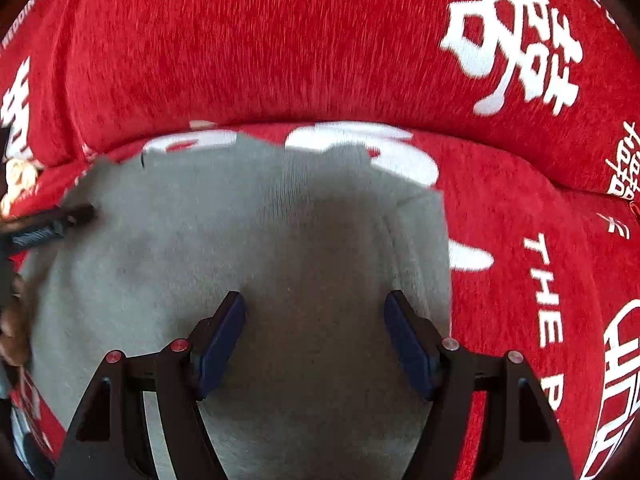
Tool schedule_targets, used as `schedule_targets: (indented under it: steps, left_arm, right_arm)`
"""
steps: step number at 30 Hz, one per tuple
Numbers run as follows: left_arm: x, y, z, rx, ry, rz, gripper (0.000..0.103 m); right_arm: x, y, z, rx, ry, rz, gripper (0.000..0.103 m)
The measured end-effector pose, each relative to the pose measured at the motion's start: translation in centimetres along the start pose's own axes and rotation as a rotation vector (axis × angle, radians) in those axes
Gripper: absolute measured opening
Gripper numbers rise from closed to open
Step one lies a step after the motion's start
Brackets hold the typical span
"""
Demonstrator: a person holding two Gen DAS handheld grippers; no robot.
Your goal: Fold small clothes
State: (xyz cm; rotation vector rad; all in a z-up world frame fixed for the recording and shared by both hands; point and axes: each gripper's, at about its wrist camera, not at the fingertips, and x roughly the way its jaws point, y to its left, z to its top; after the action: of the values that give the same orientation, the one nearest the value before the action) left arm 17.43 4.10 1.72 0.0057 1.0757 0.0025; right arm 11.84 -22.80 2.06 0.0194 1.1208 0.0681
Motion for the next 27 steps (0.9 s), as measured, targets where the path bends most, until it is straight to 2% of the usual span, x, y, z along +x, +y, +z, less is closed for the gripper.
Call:
schedule_targets:
  steps: [4, 8, 11, 15, 18, 21, 22, 24, 27]
  left_arm:
    - [-4.4, -0.5, -2.0, 0.012, -0.094, -0.044, 0.081]
    - [-7.5, -1.3, -4.3, 0.032, -0.147, -0.083, 0.081]
    - [-8.8, -2.1, -5.9, 0.062, -0.176, -0.069, 0.081]
    - [-9.3, -2.7, -8.1, 0.079, -0.172, -0.058, 0.081]
    - [-7.9, -2.2, -9.8, 0.083, -0.134, -0.02, 0.081]
    - [-6.6, -0.9, -11.3, 0.069, -0.099, 0.019, 0.082]
    - [-6.7, 0.0, -11.7, 0.052, -0.116, 0.001, 0.084]
    - [-7.0, 1.2, -12.1, 0.022, -0.134, 0.016, 0.097]
    - [-6.8, 2.9, -12.9, 0.004, -0.125, -0.004, 0.097]
  right_arm:
    - [-2.3, 0.2, -0.8, 0.044, -0.046, 0.037, 0.076]
    - [-4.9, 3.0, -2.5, -0.03, -0.107, 0.05, 0.076]
    - [-6.1, 5.1, -3.9, -0.095, -0.14, 0.038, 0.076]
    - [-6.1, 7.2, -5.6, -0.154, -0.135, 0.025, 0.076]
    - [-5.1, 7.5, -6.8, -0.169, -0.105, 0.026, 0.076]
    - [-4.9, 6.6, -7.8, -0.181, -0.13, 0.019, 0.076]
    - [-5.0, 6.1, -7.9, -0.174, -0.131, 0.013, 0.076]
    - [-5.3, 4.4, -8.3, -0.139, -0.133, -0.001, 0.076]
    - [-5.7, 1.6, -8.9, -0.078, -0.134, -0.012, 0.076]
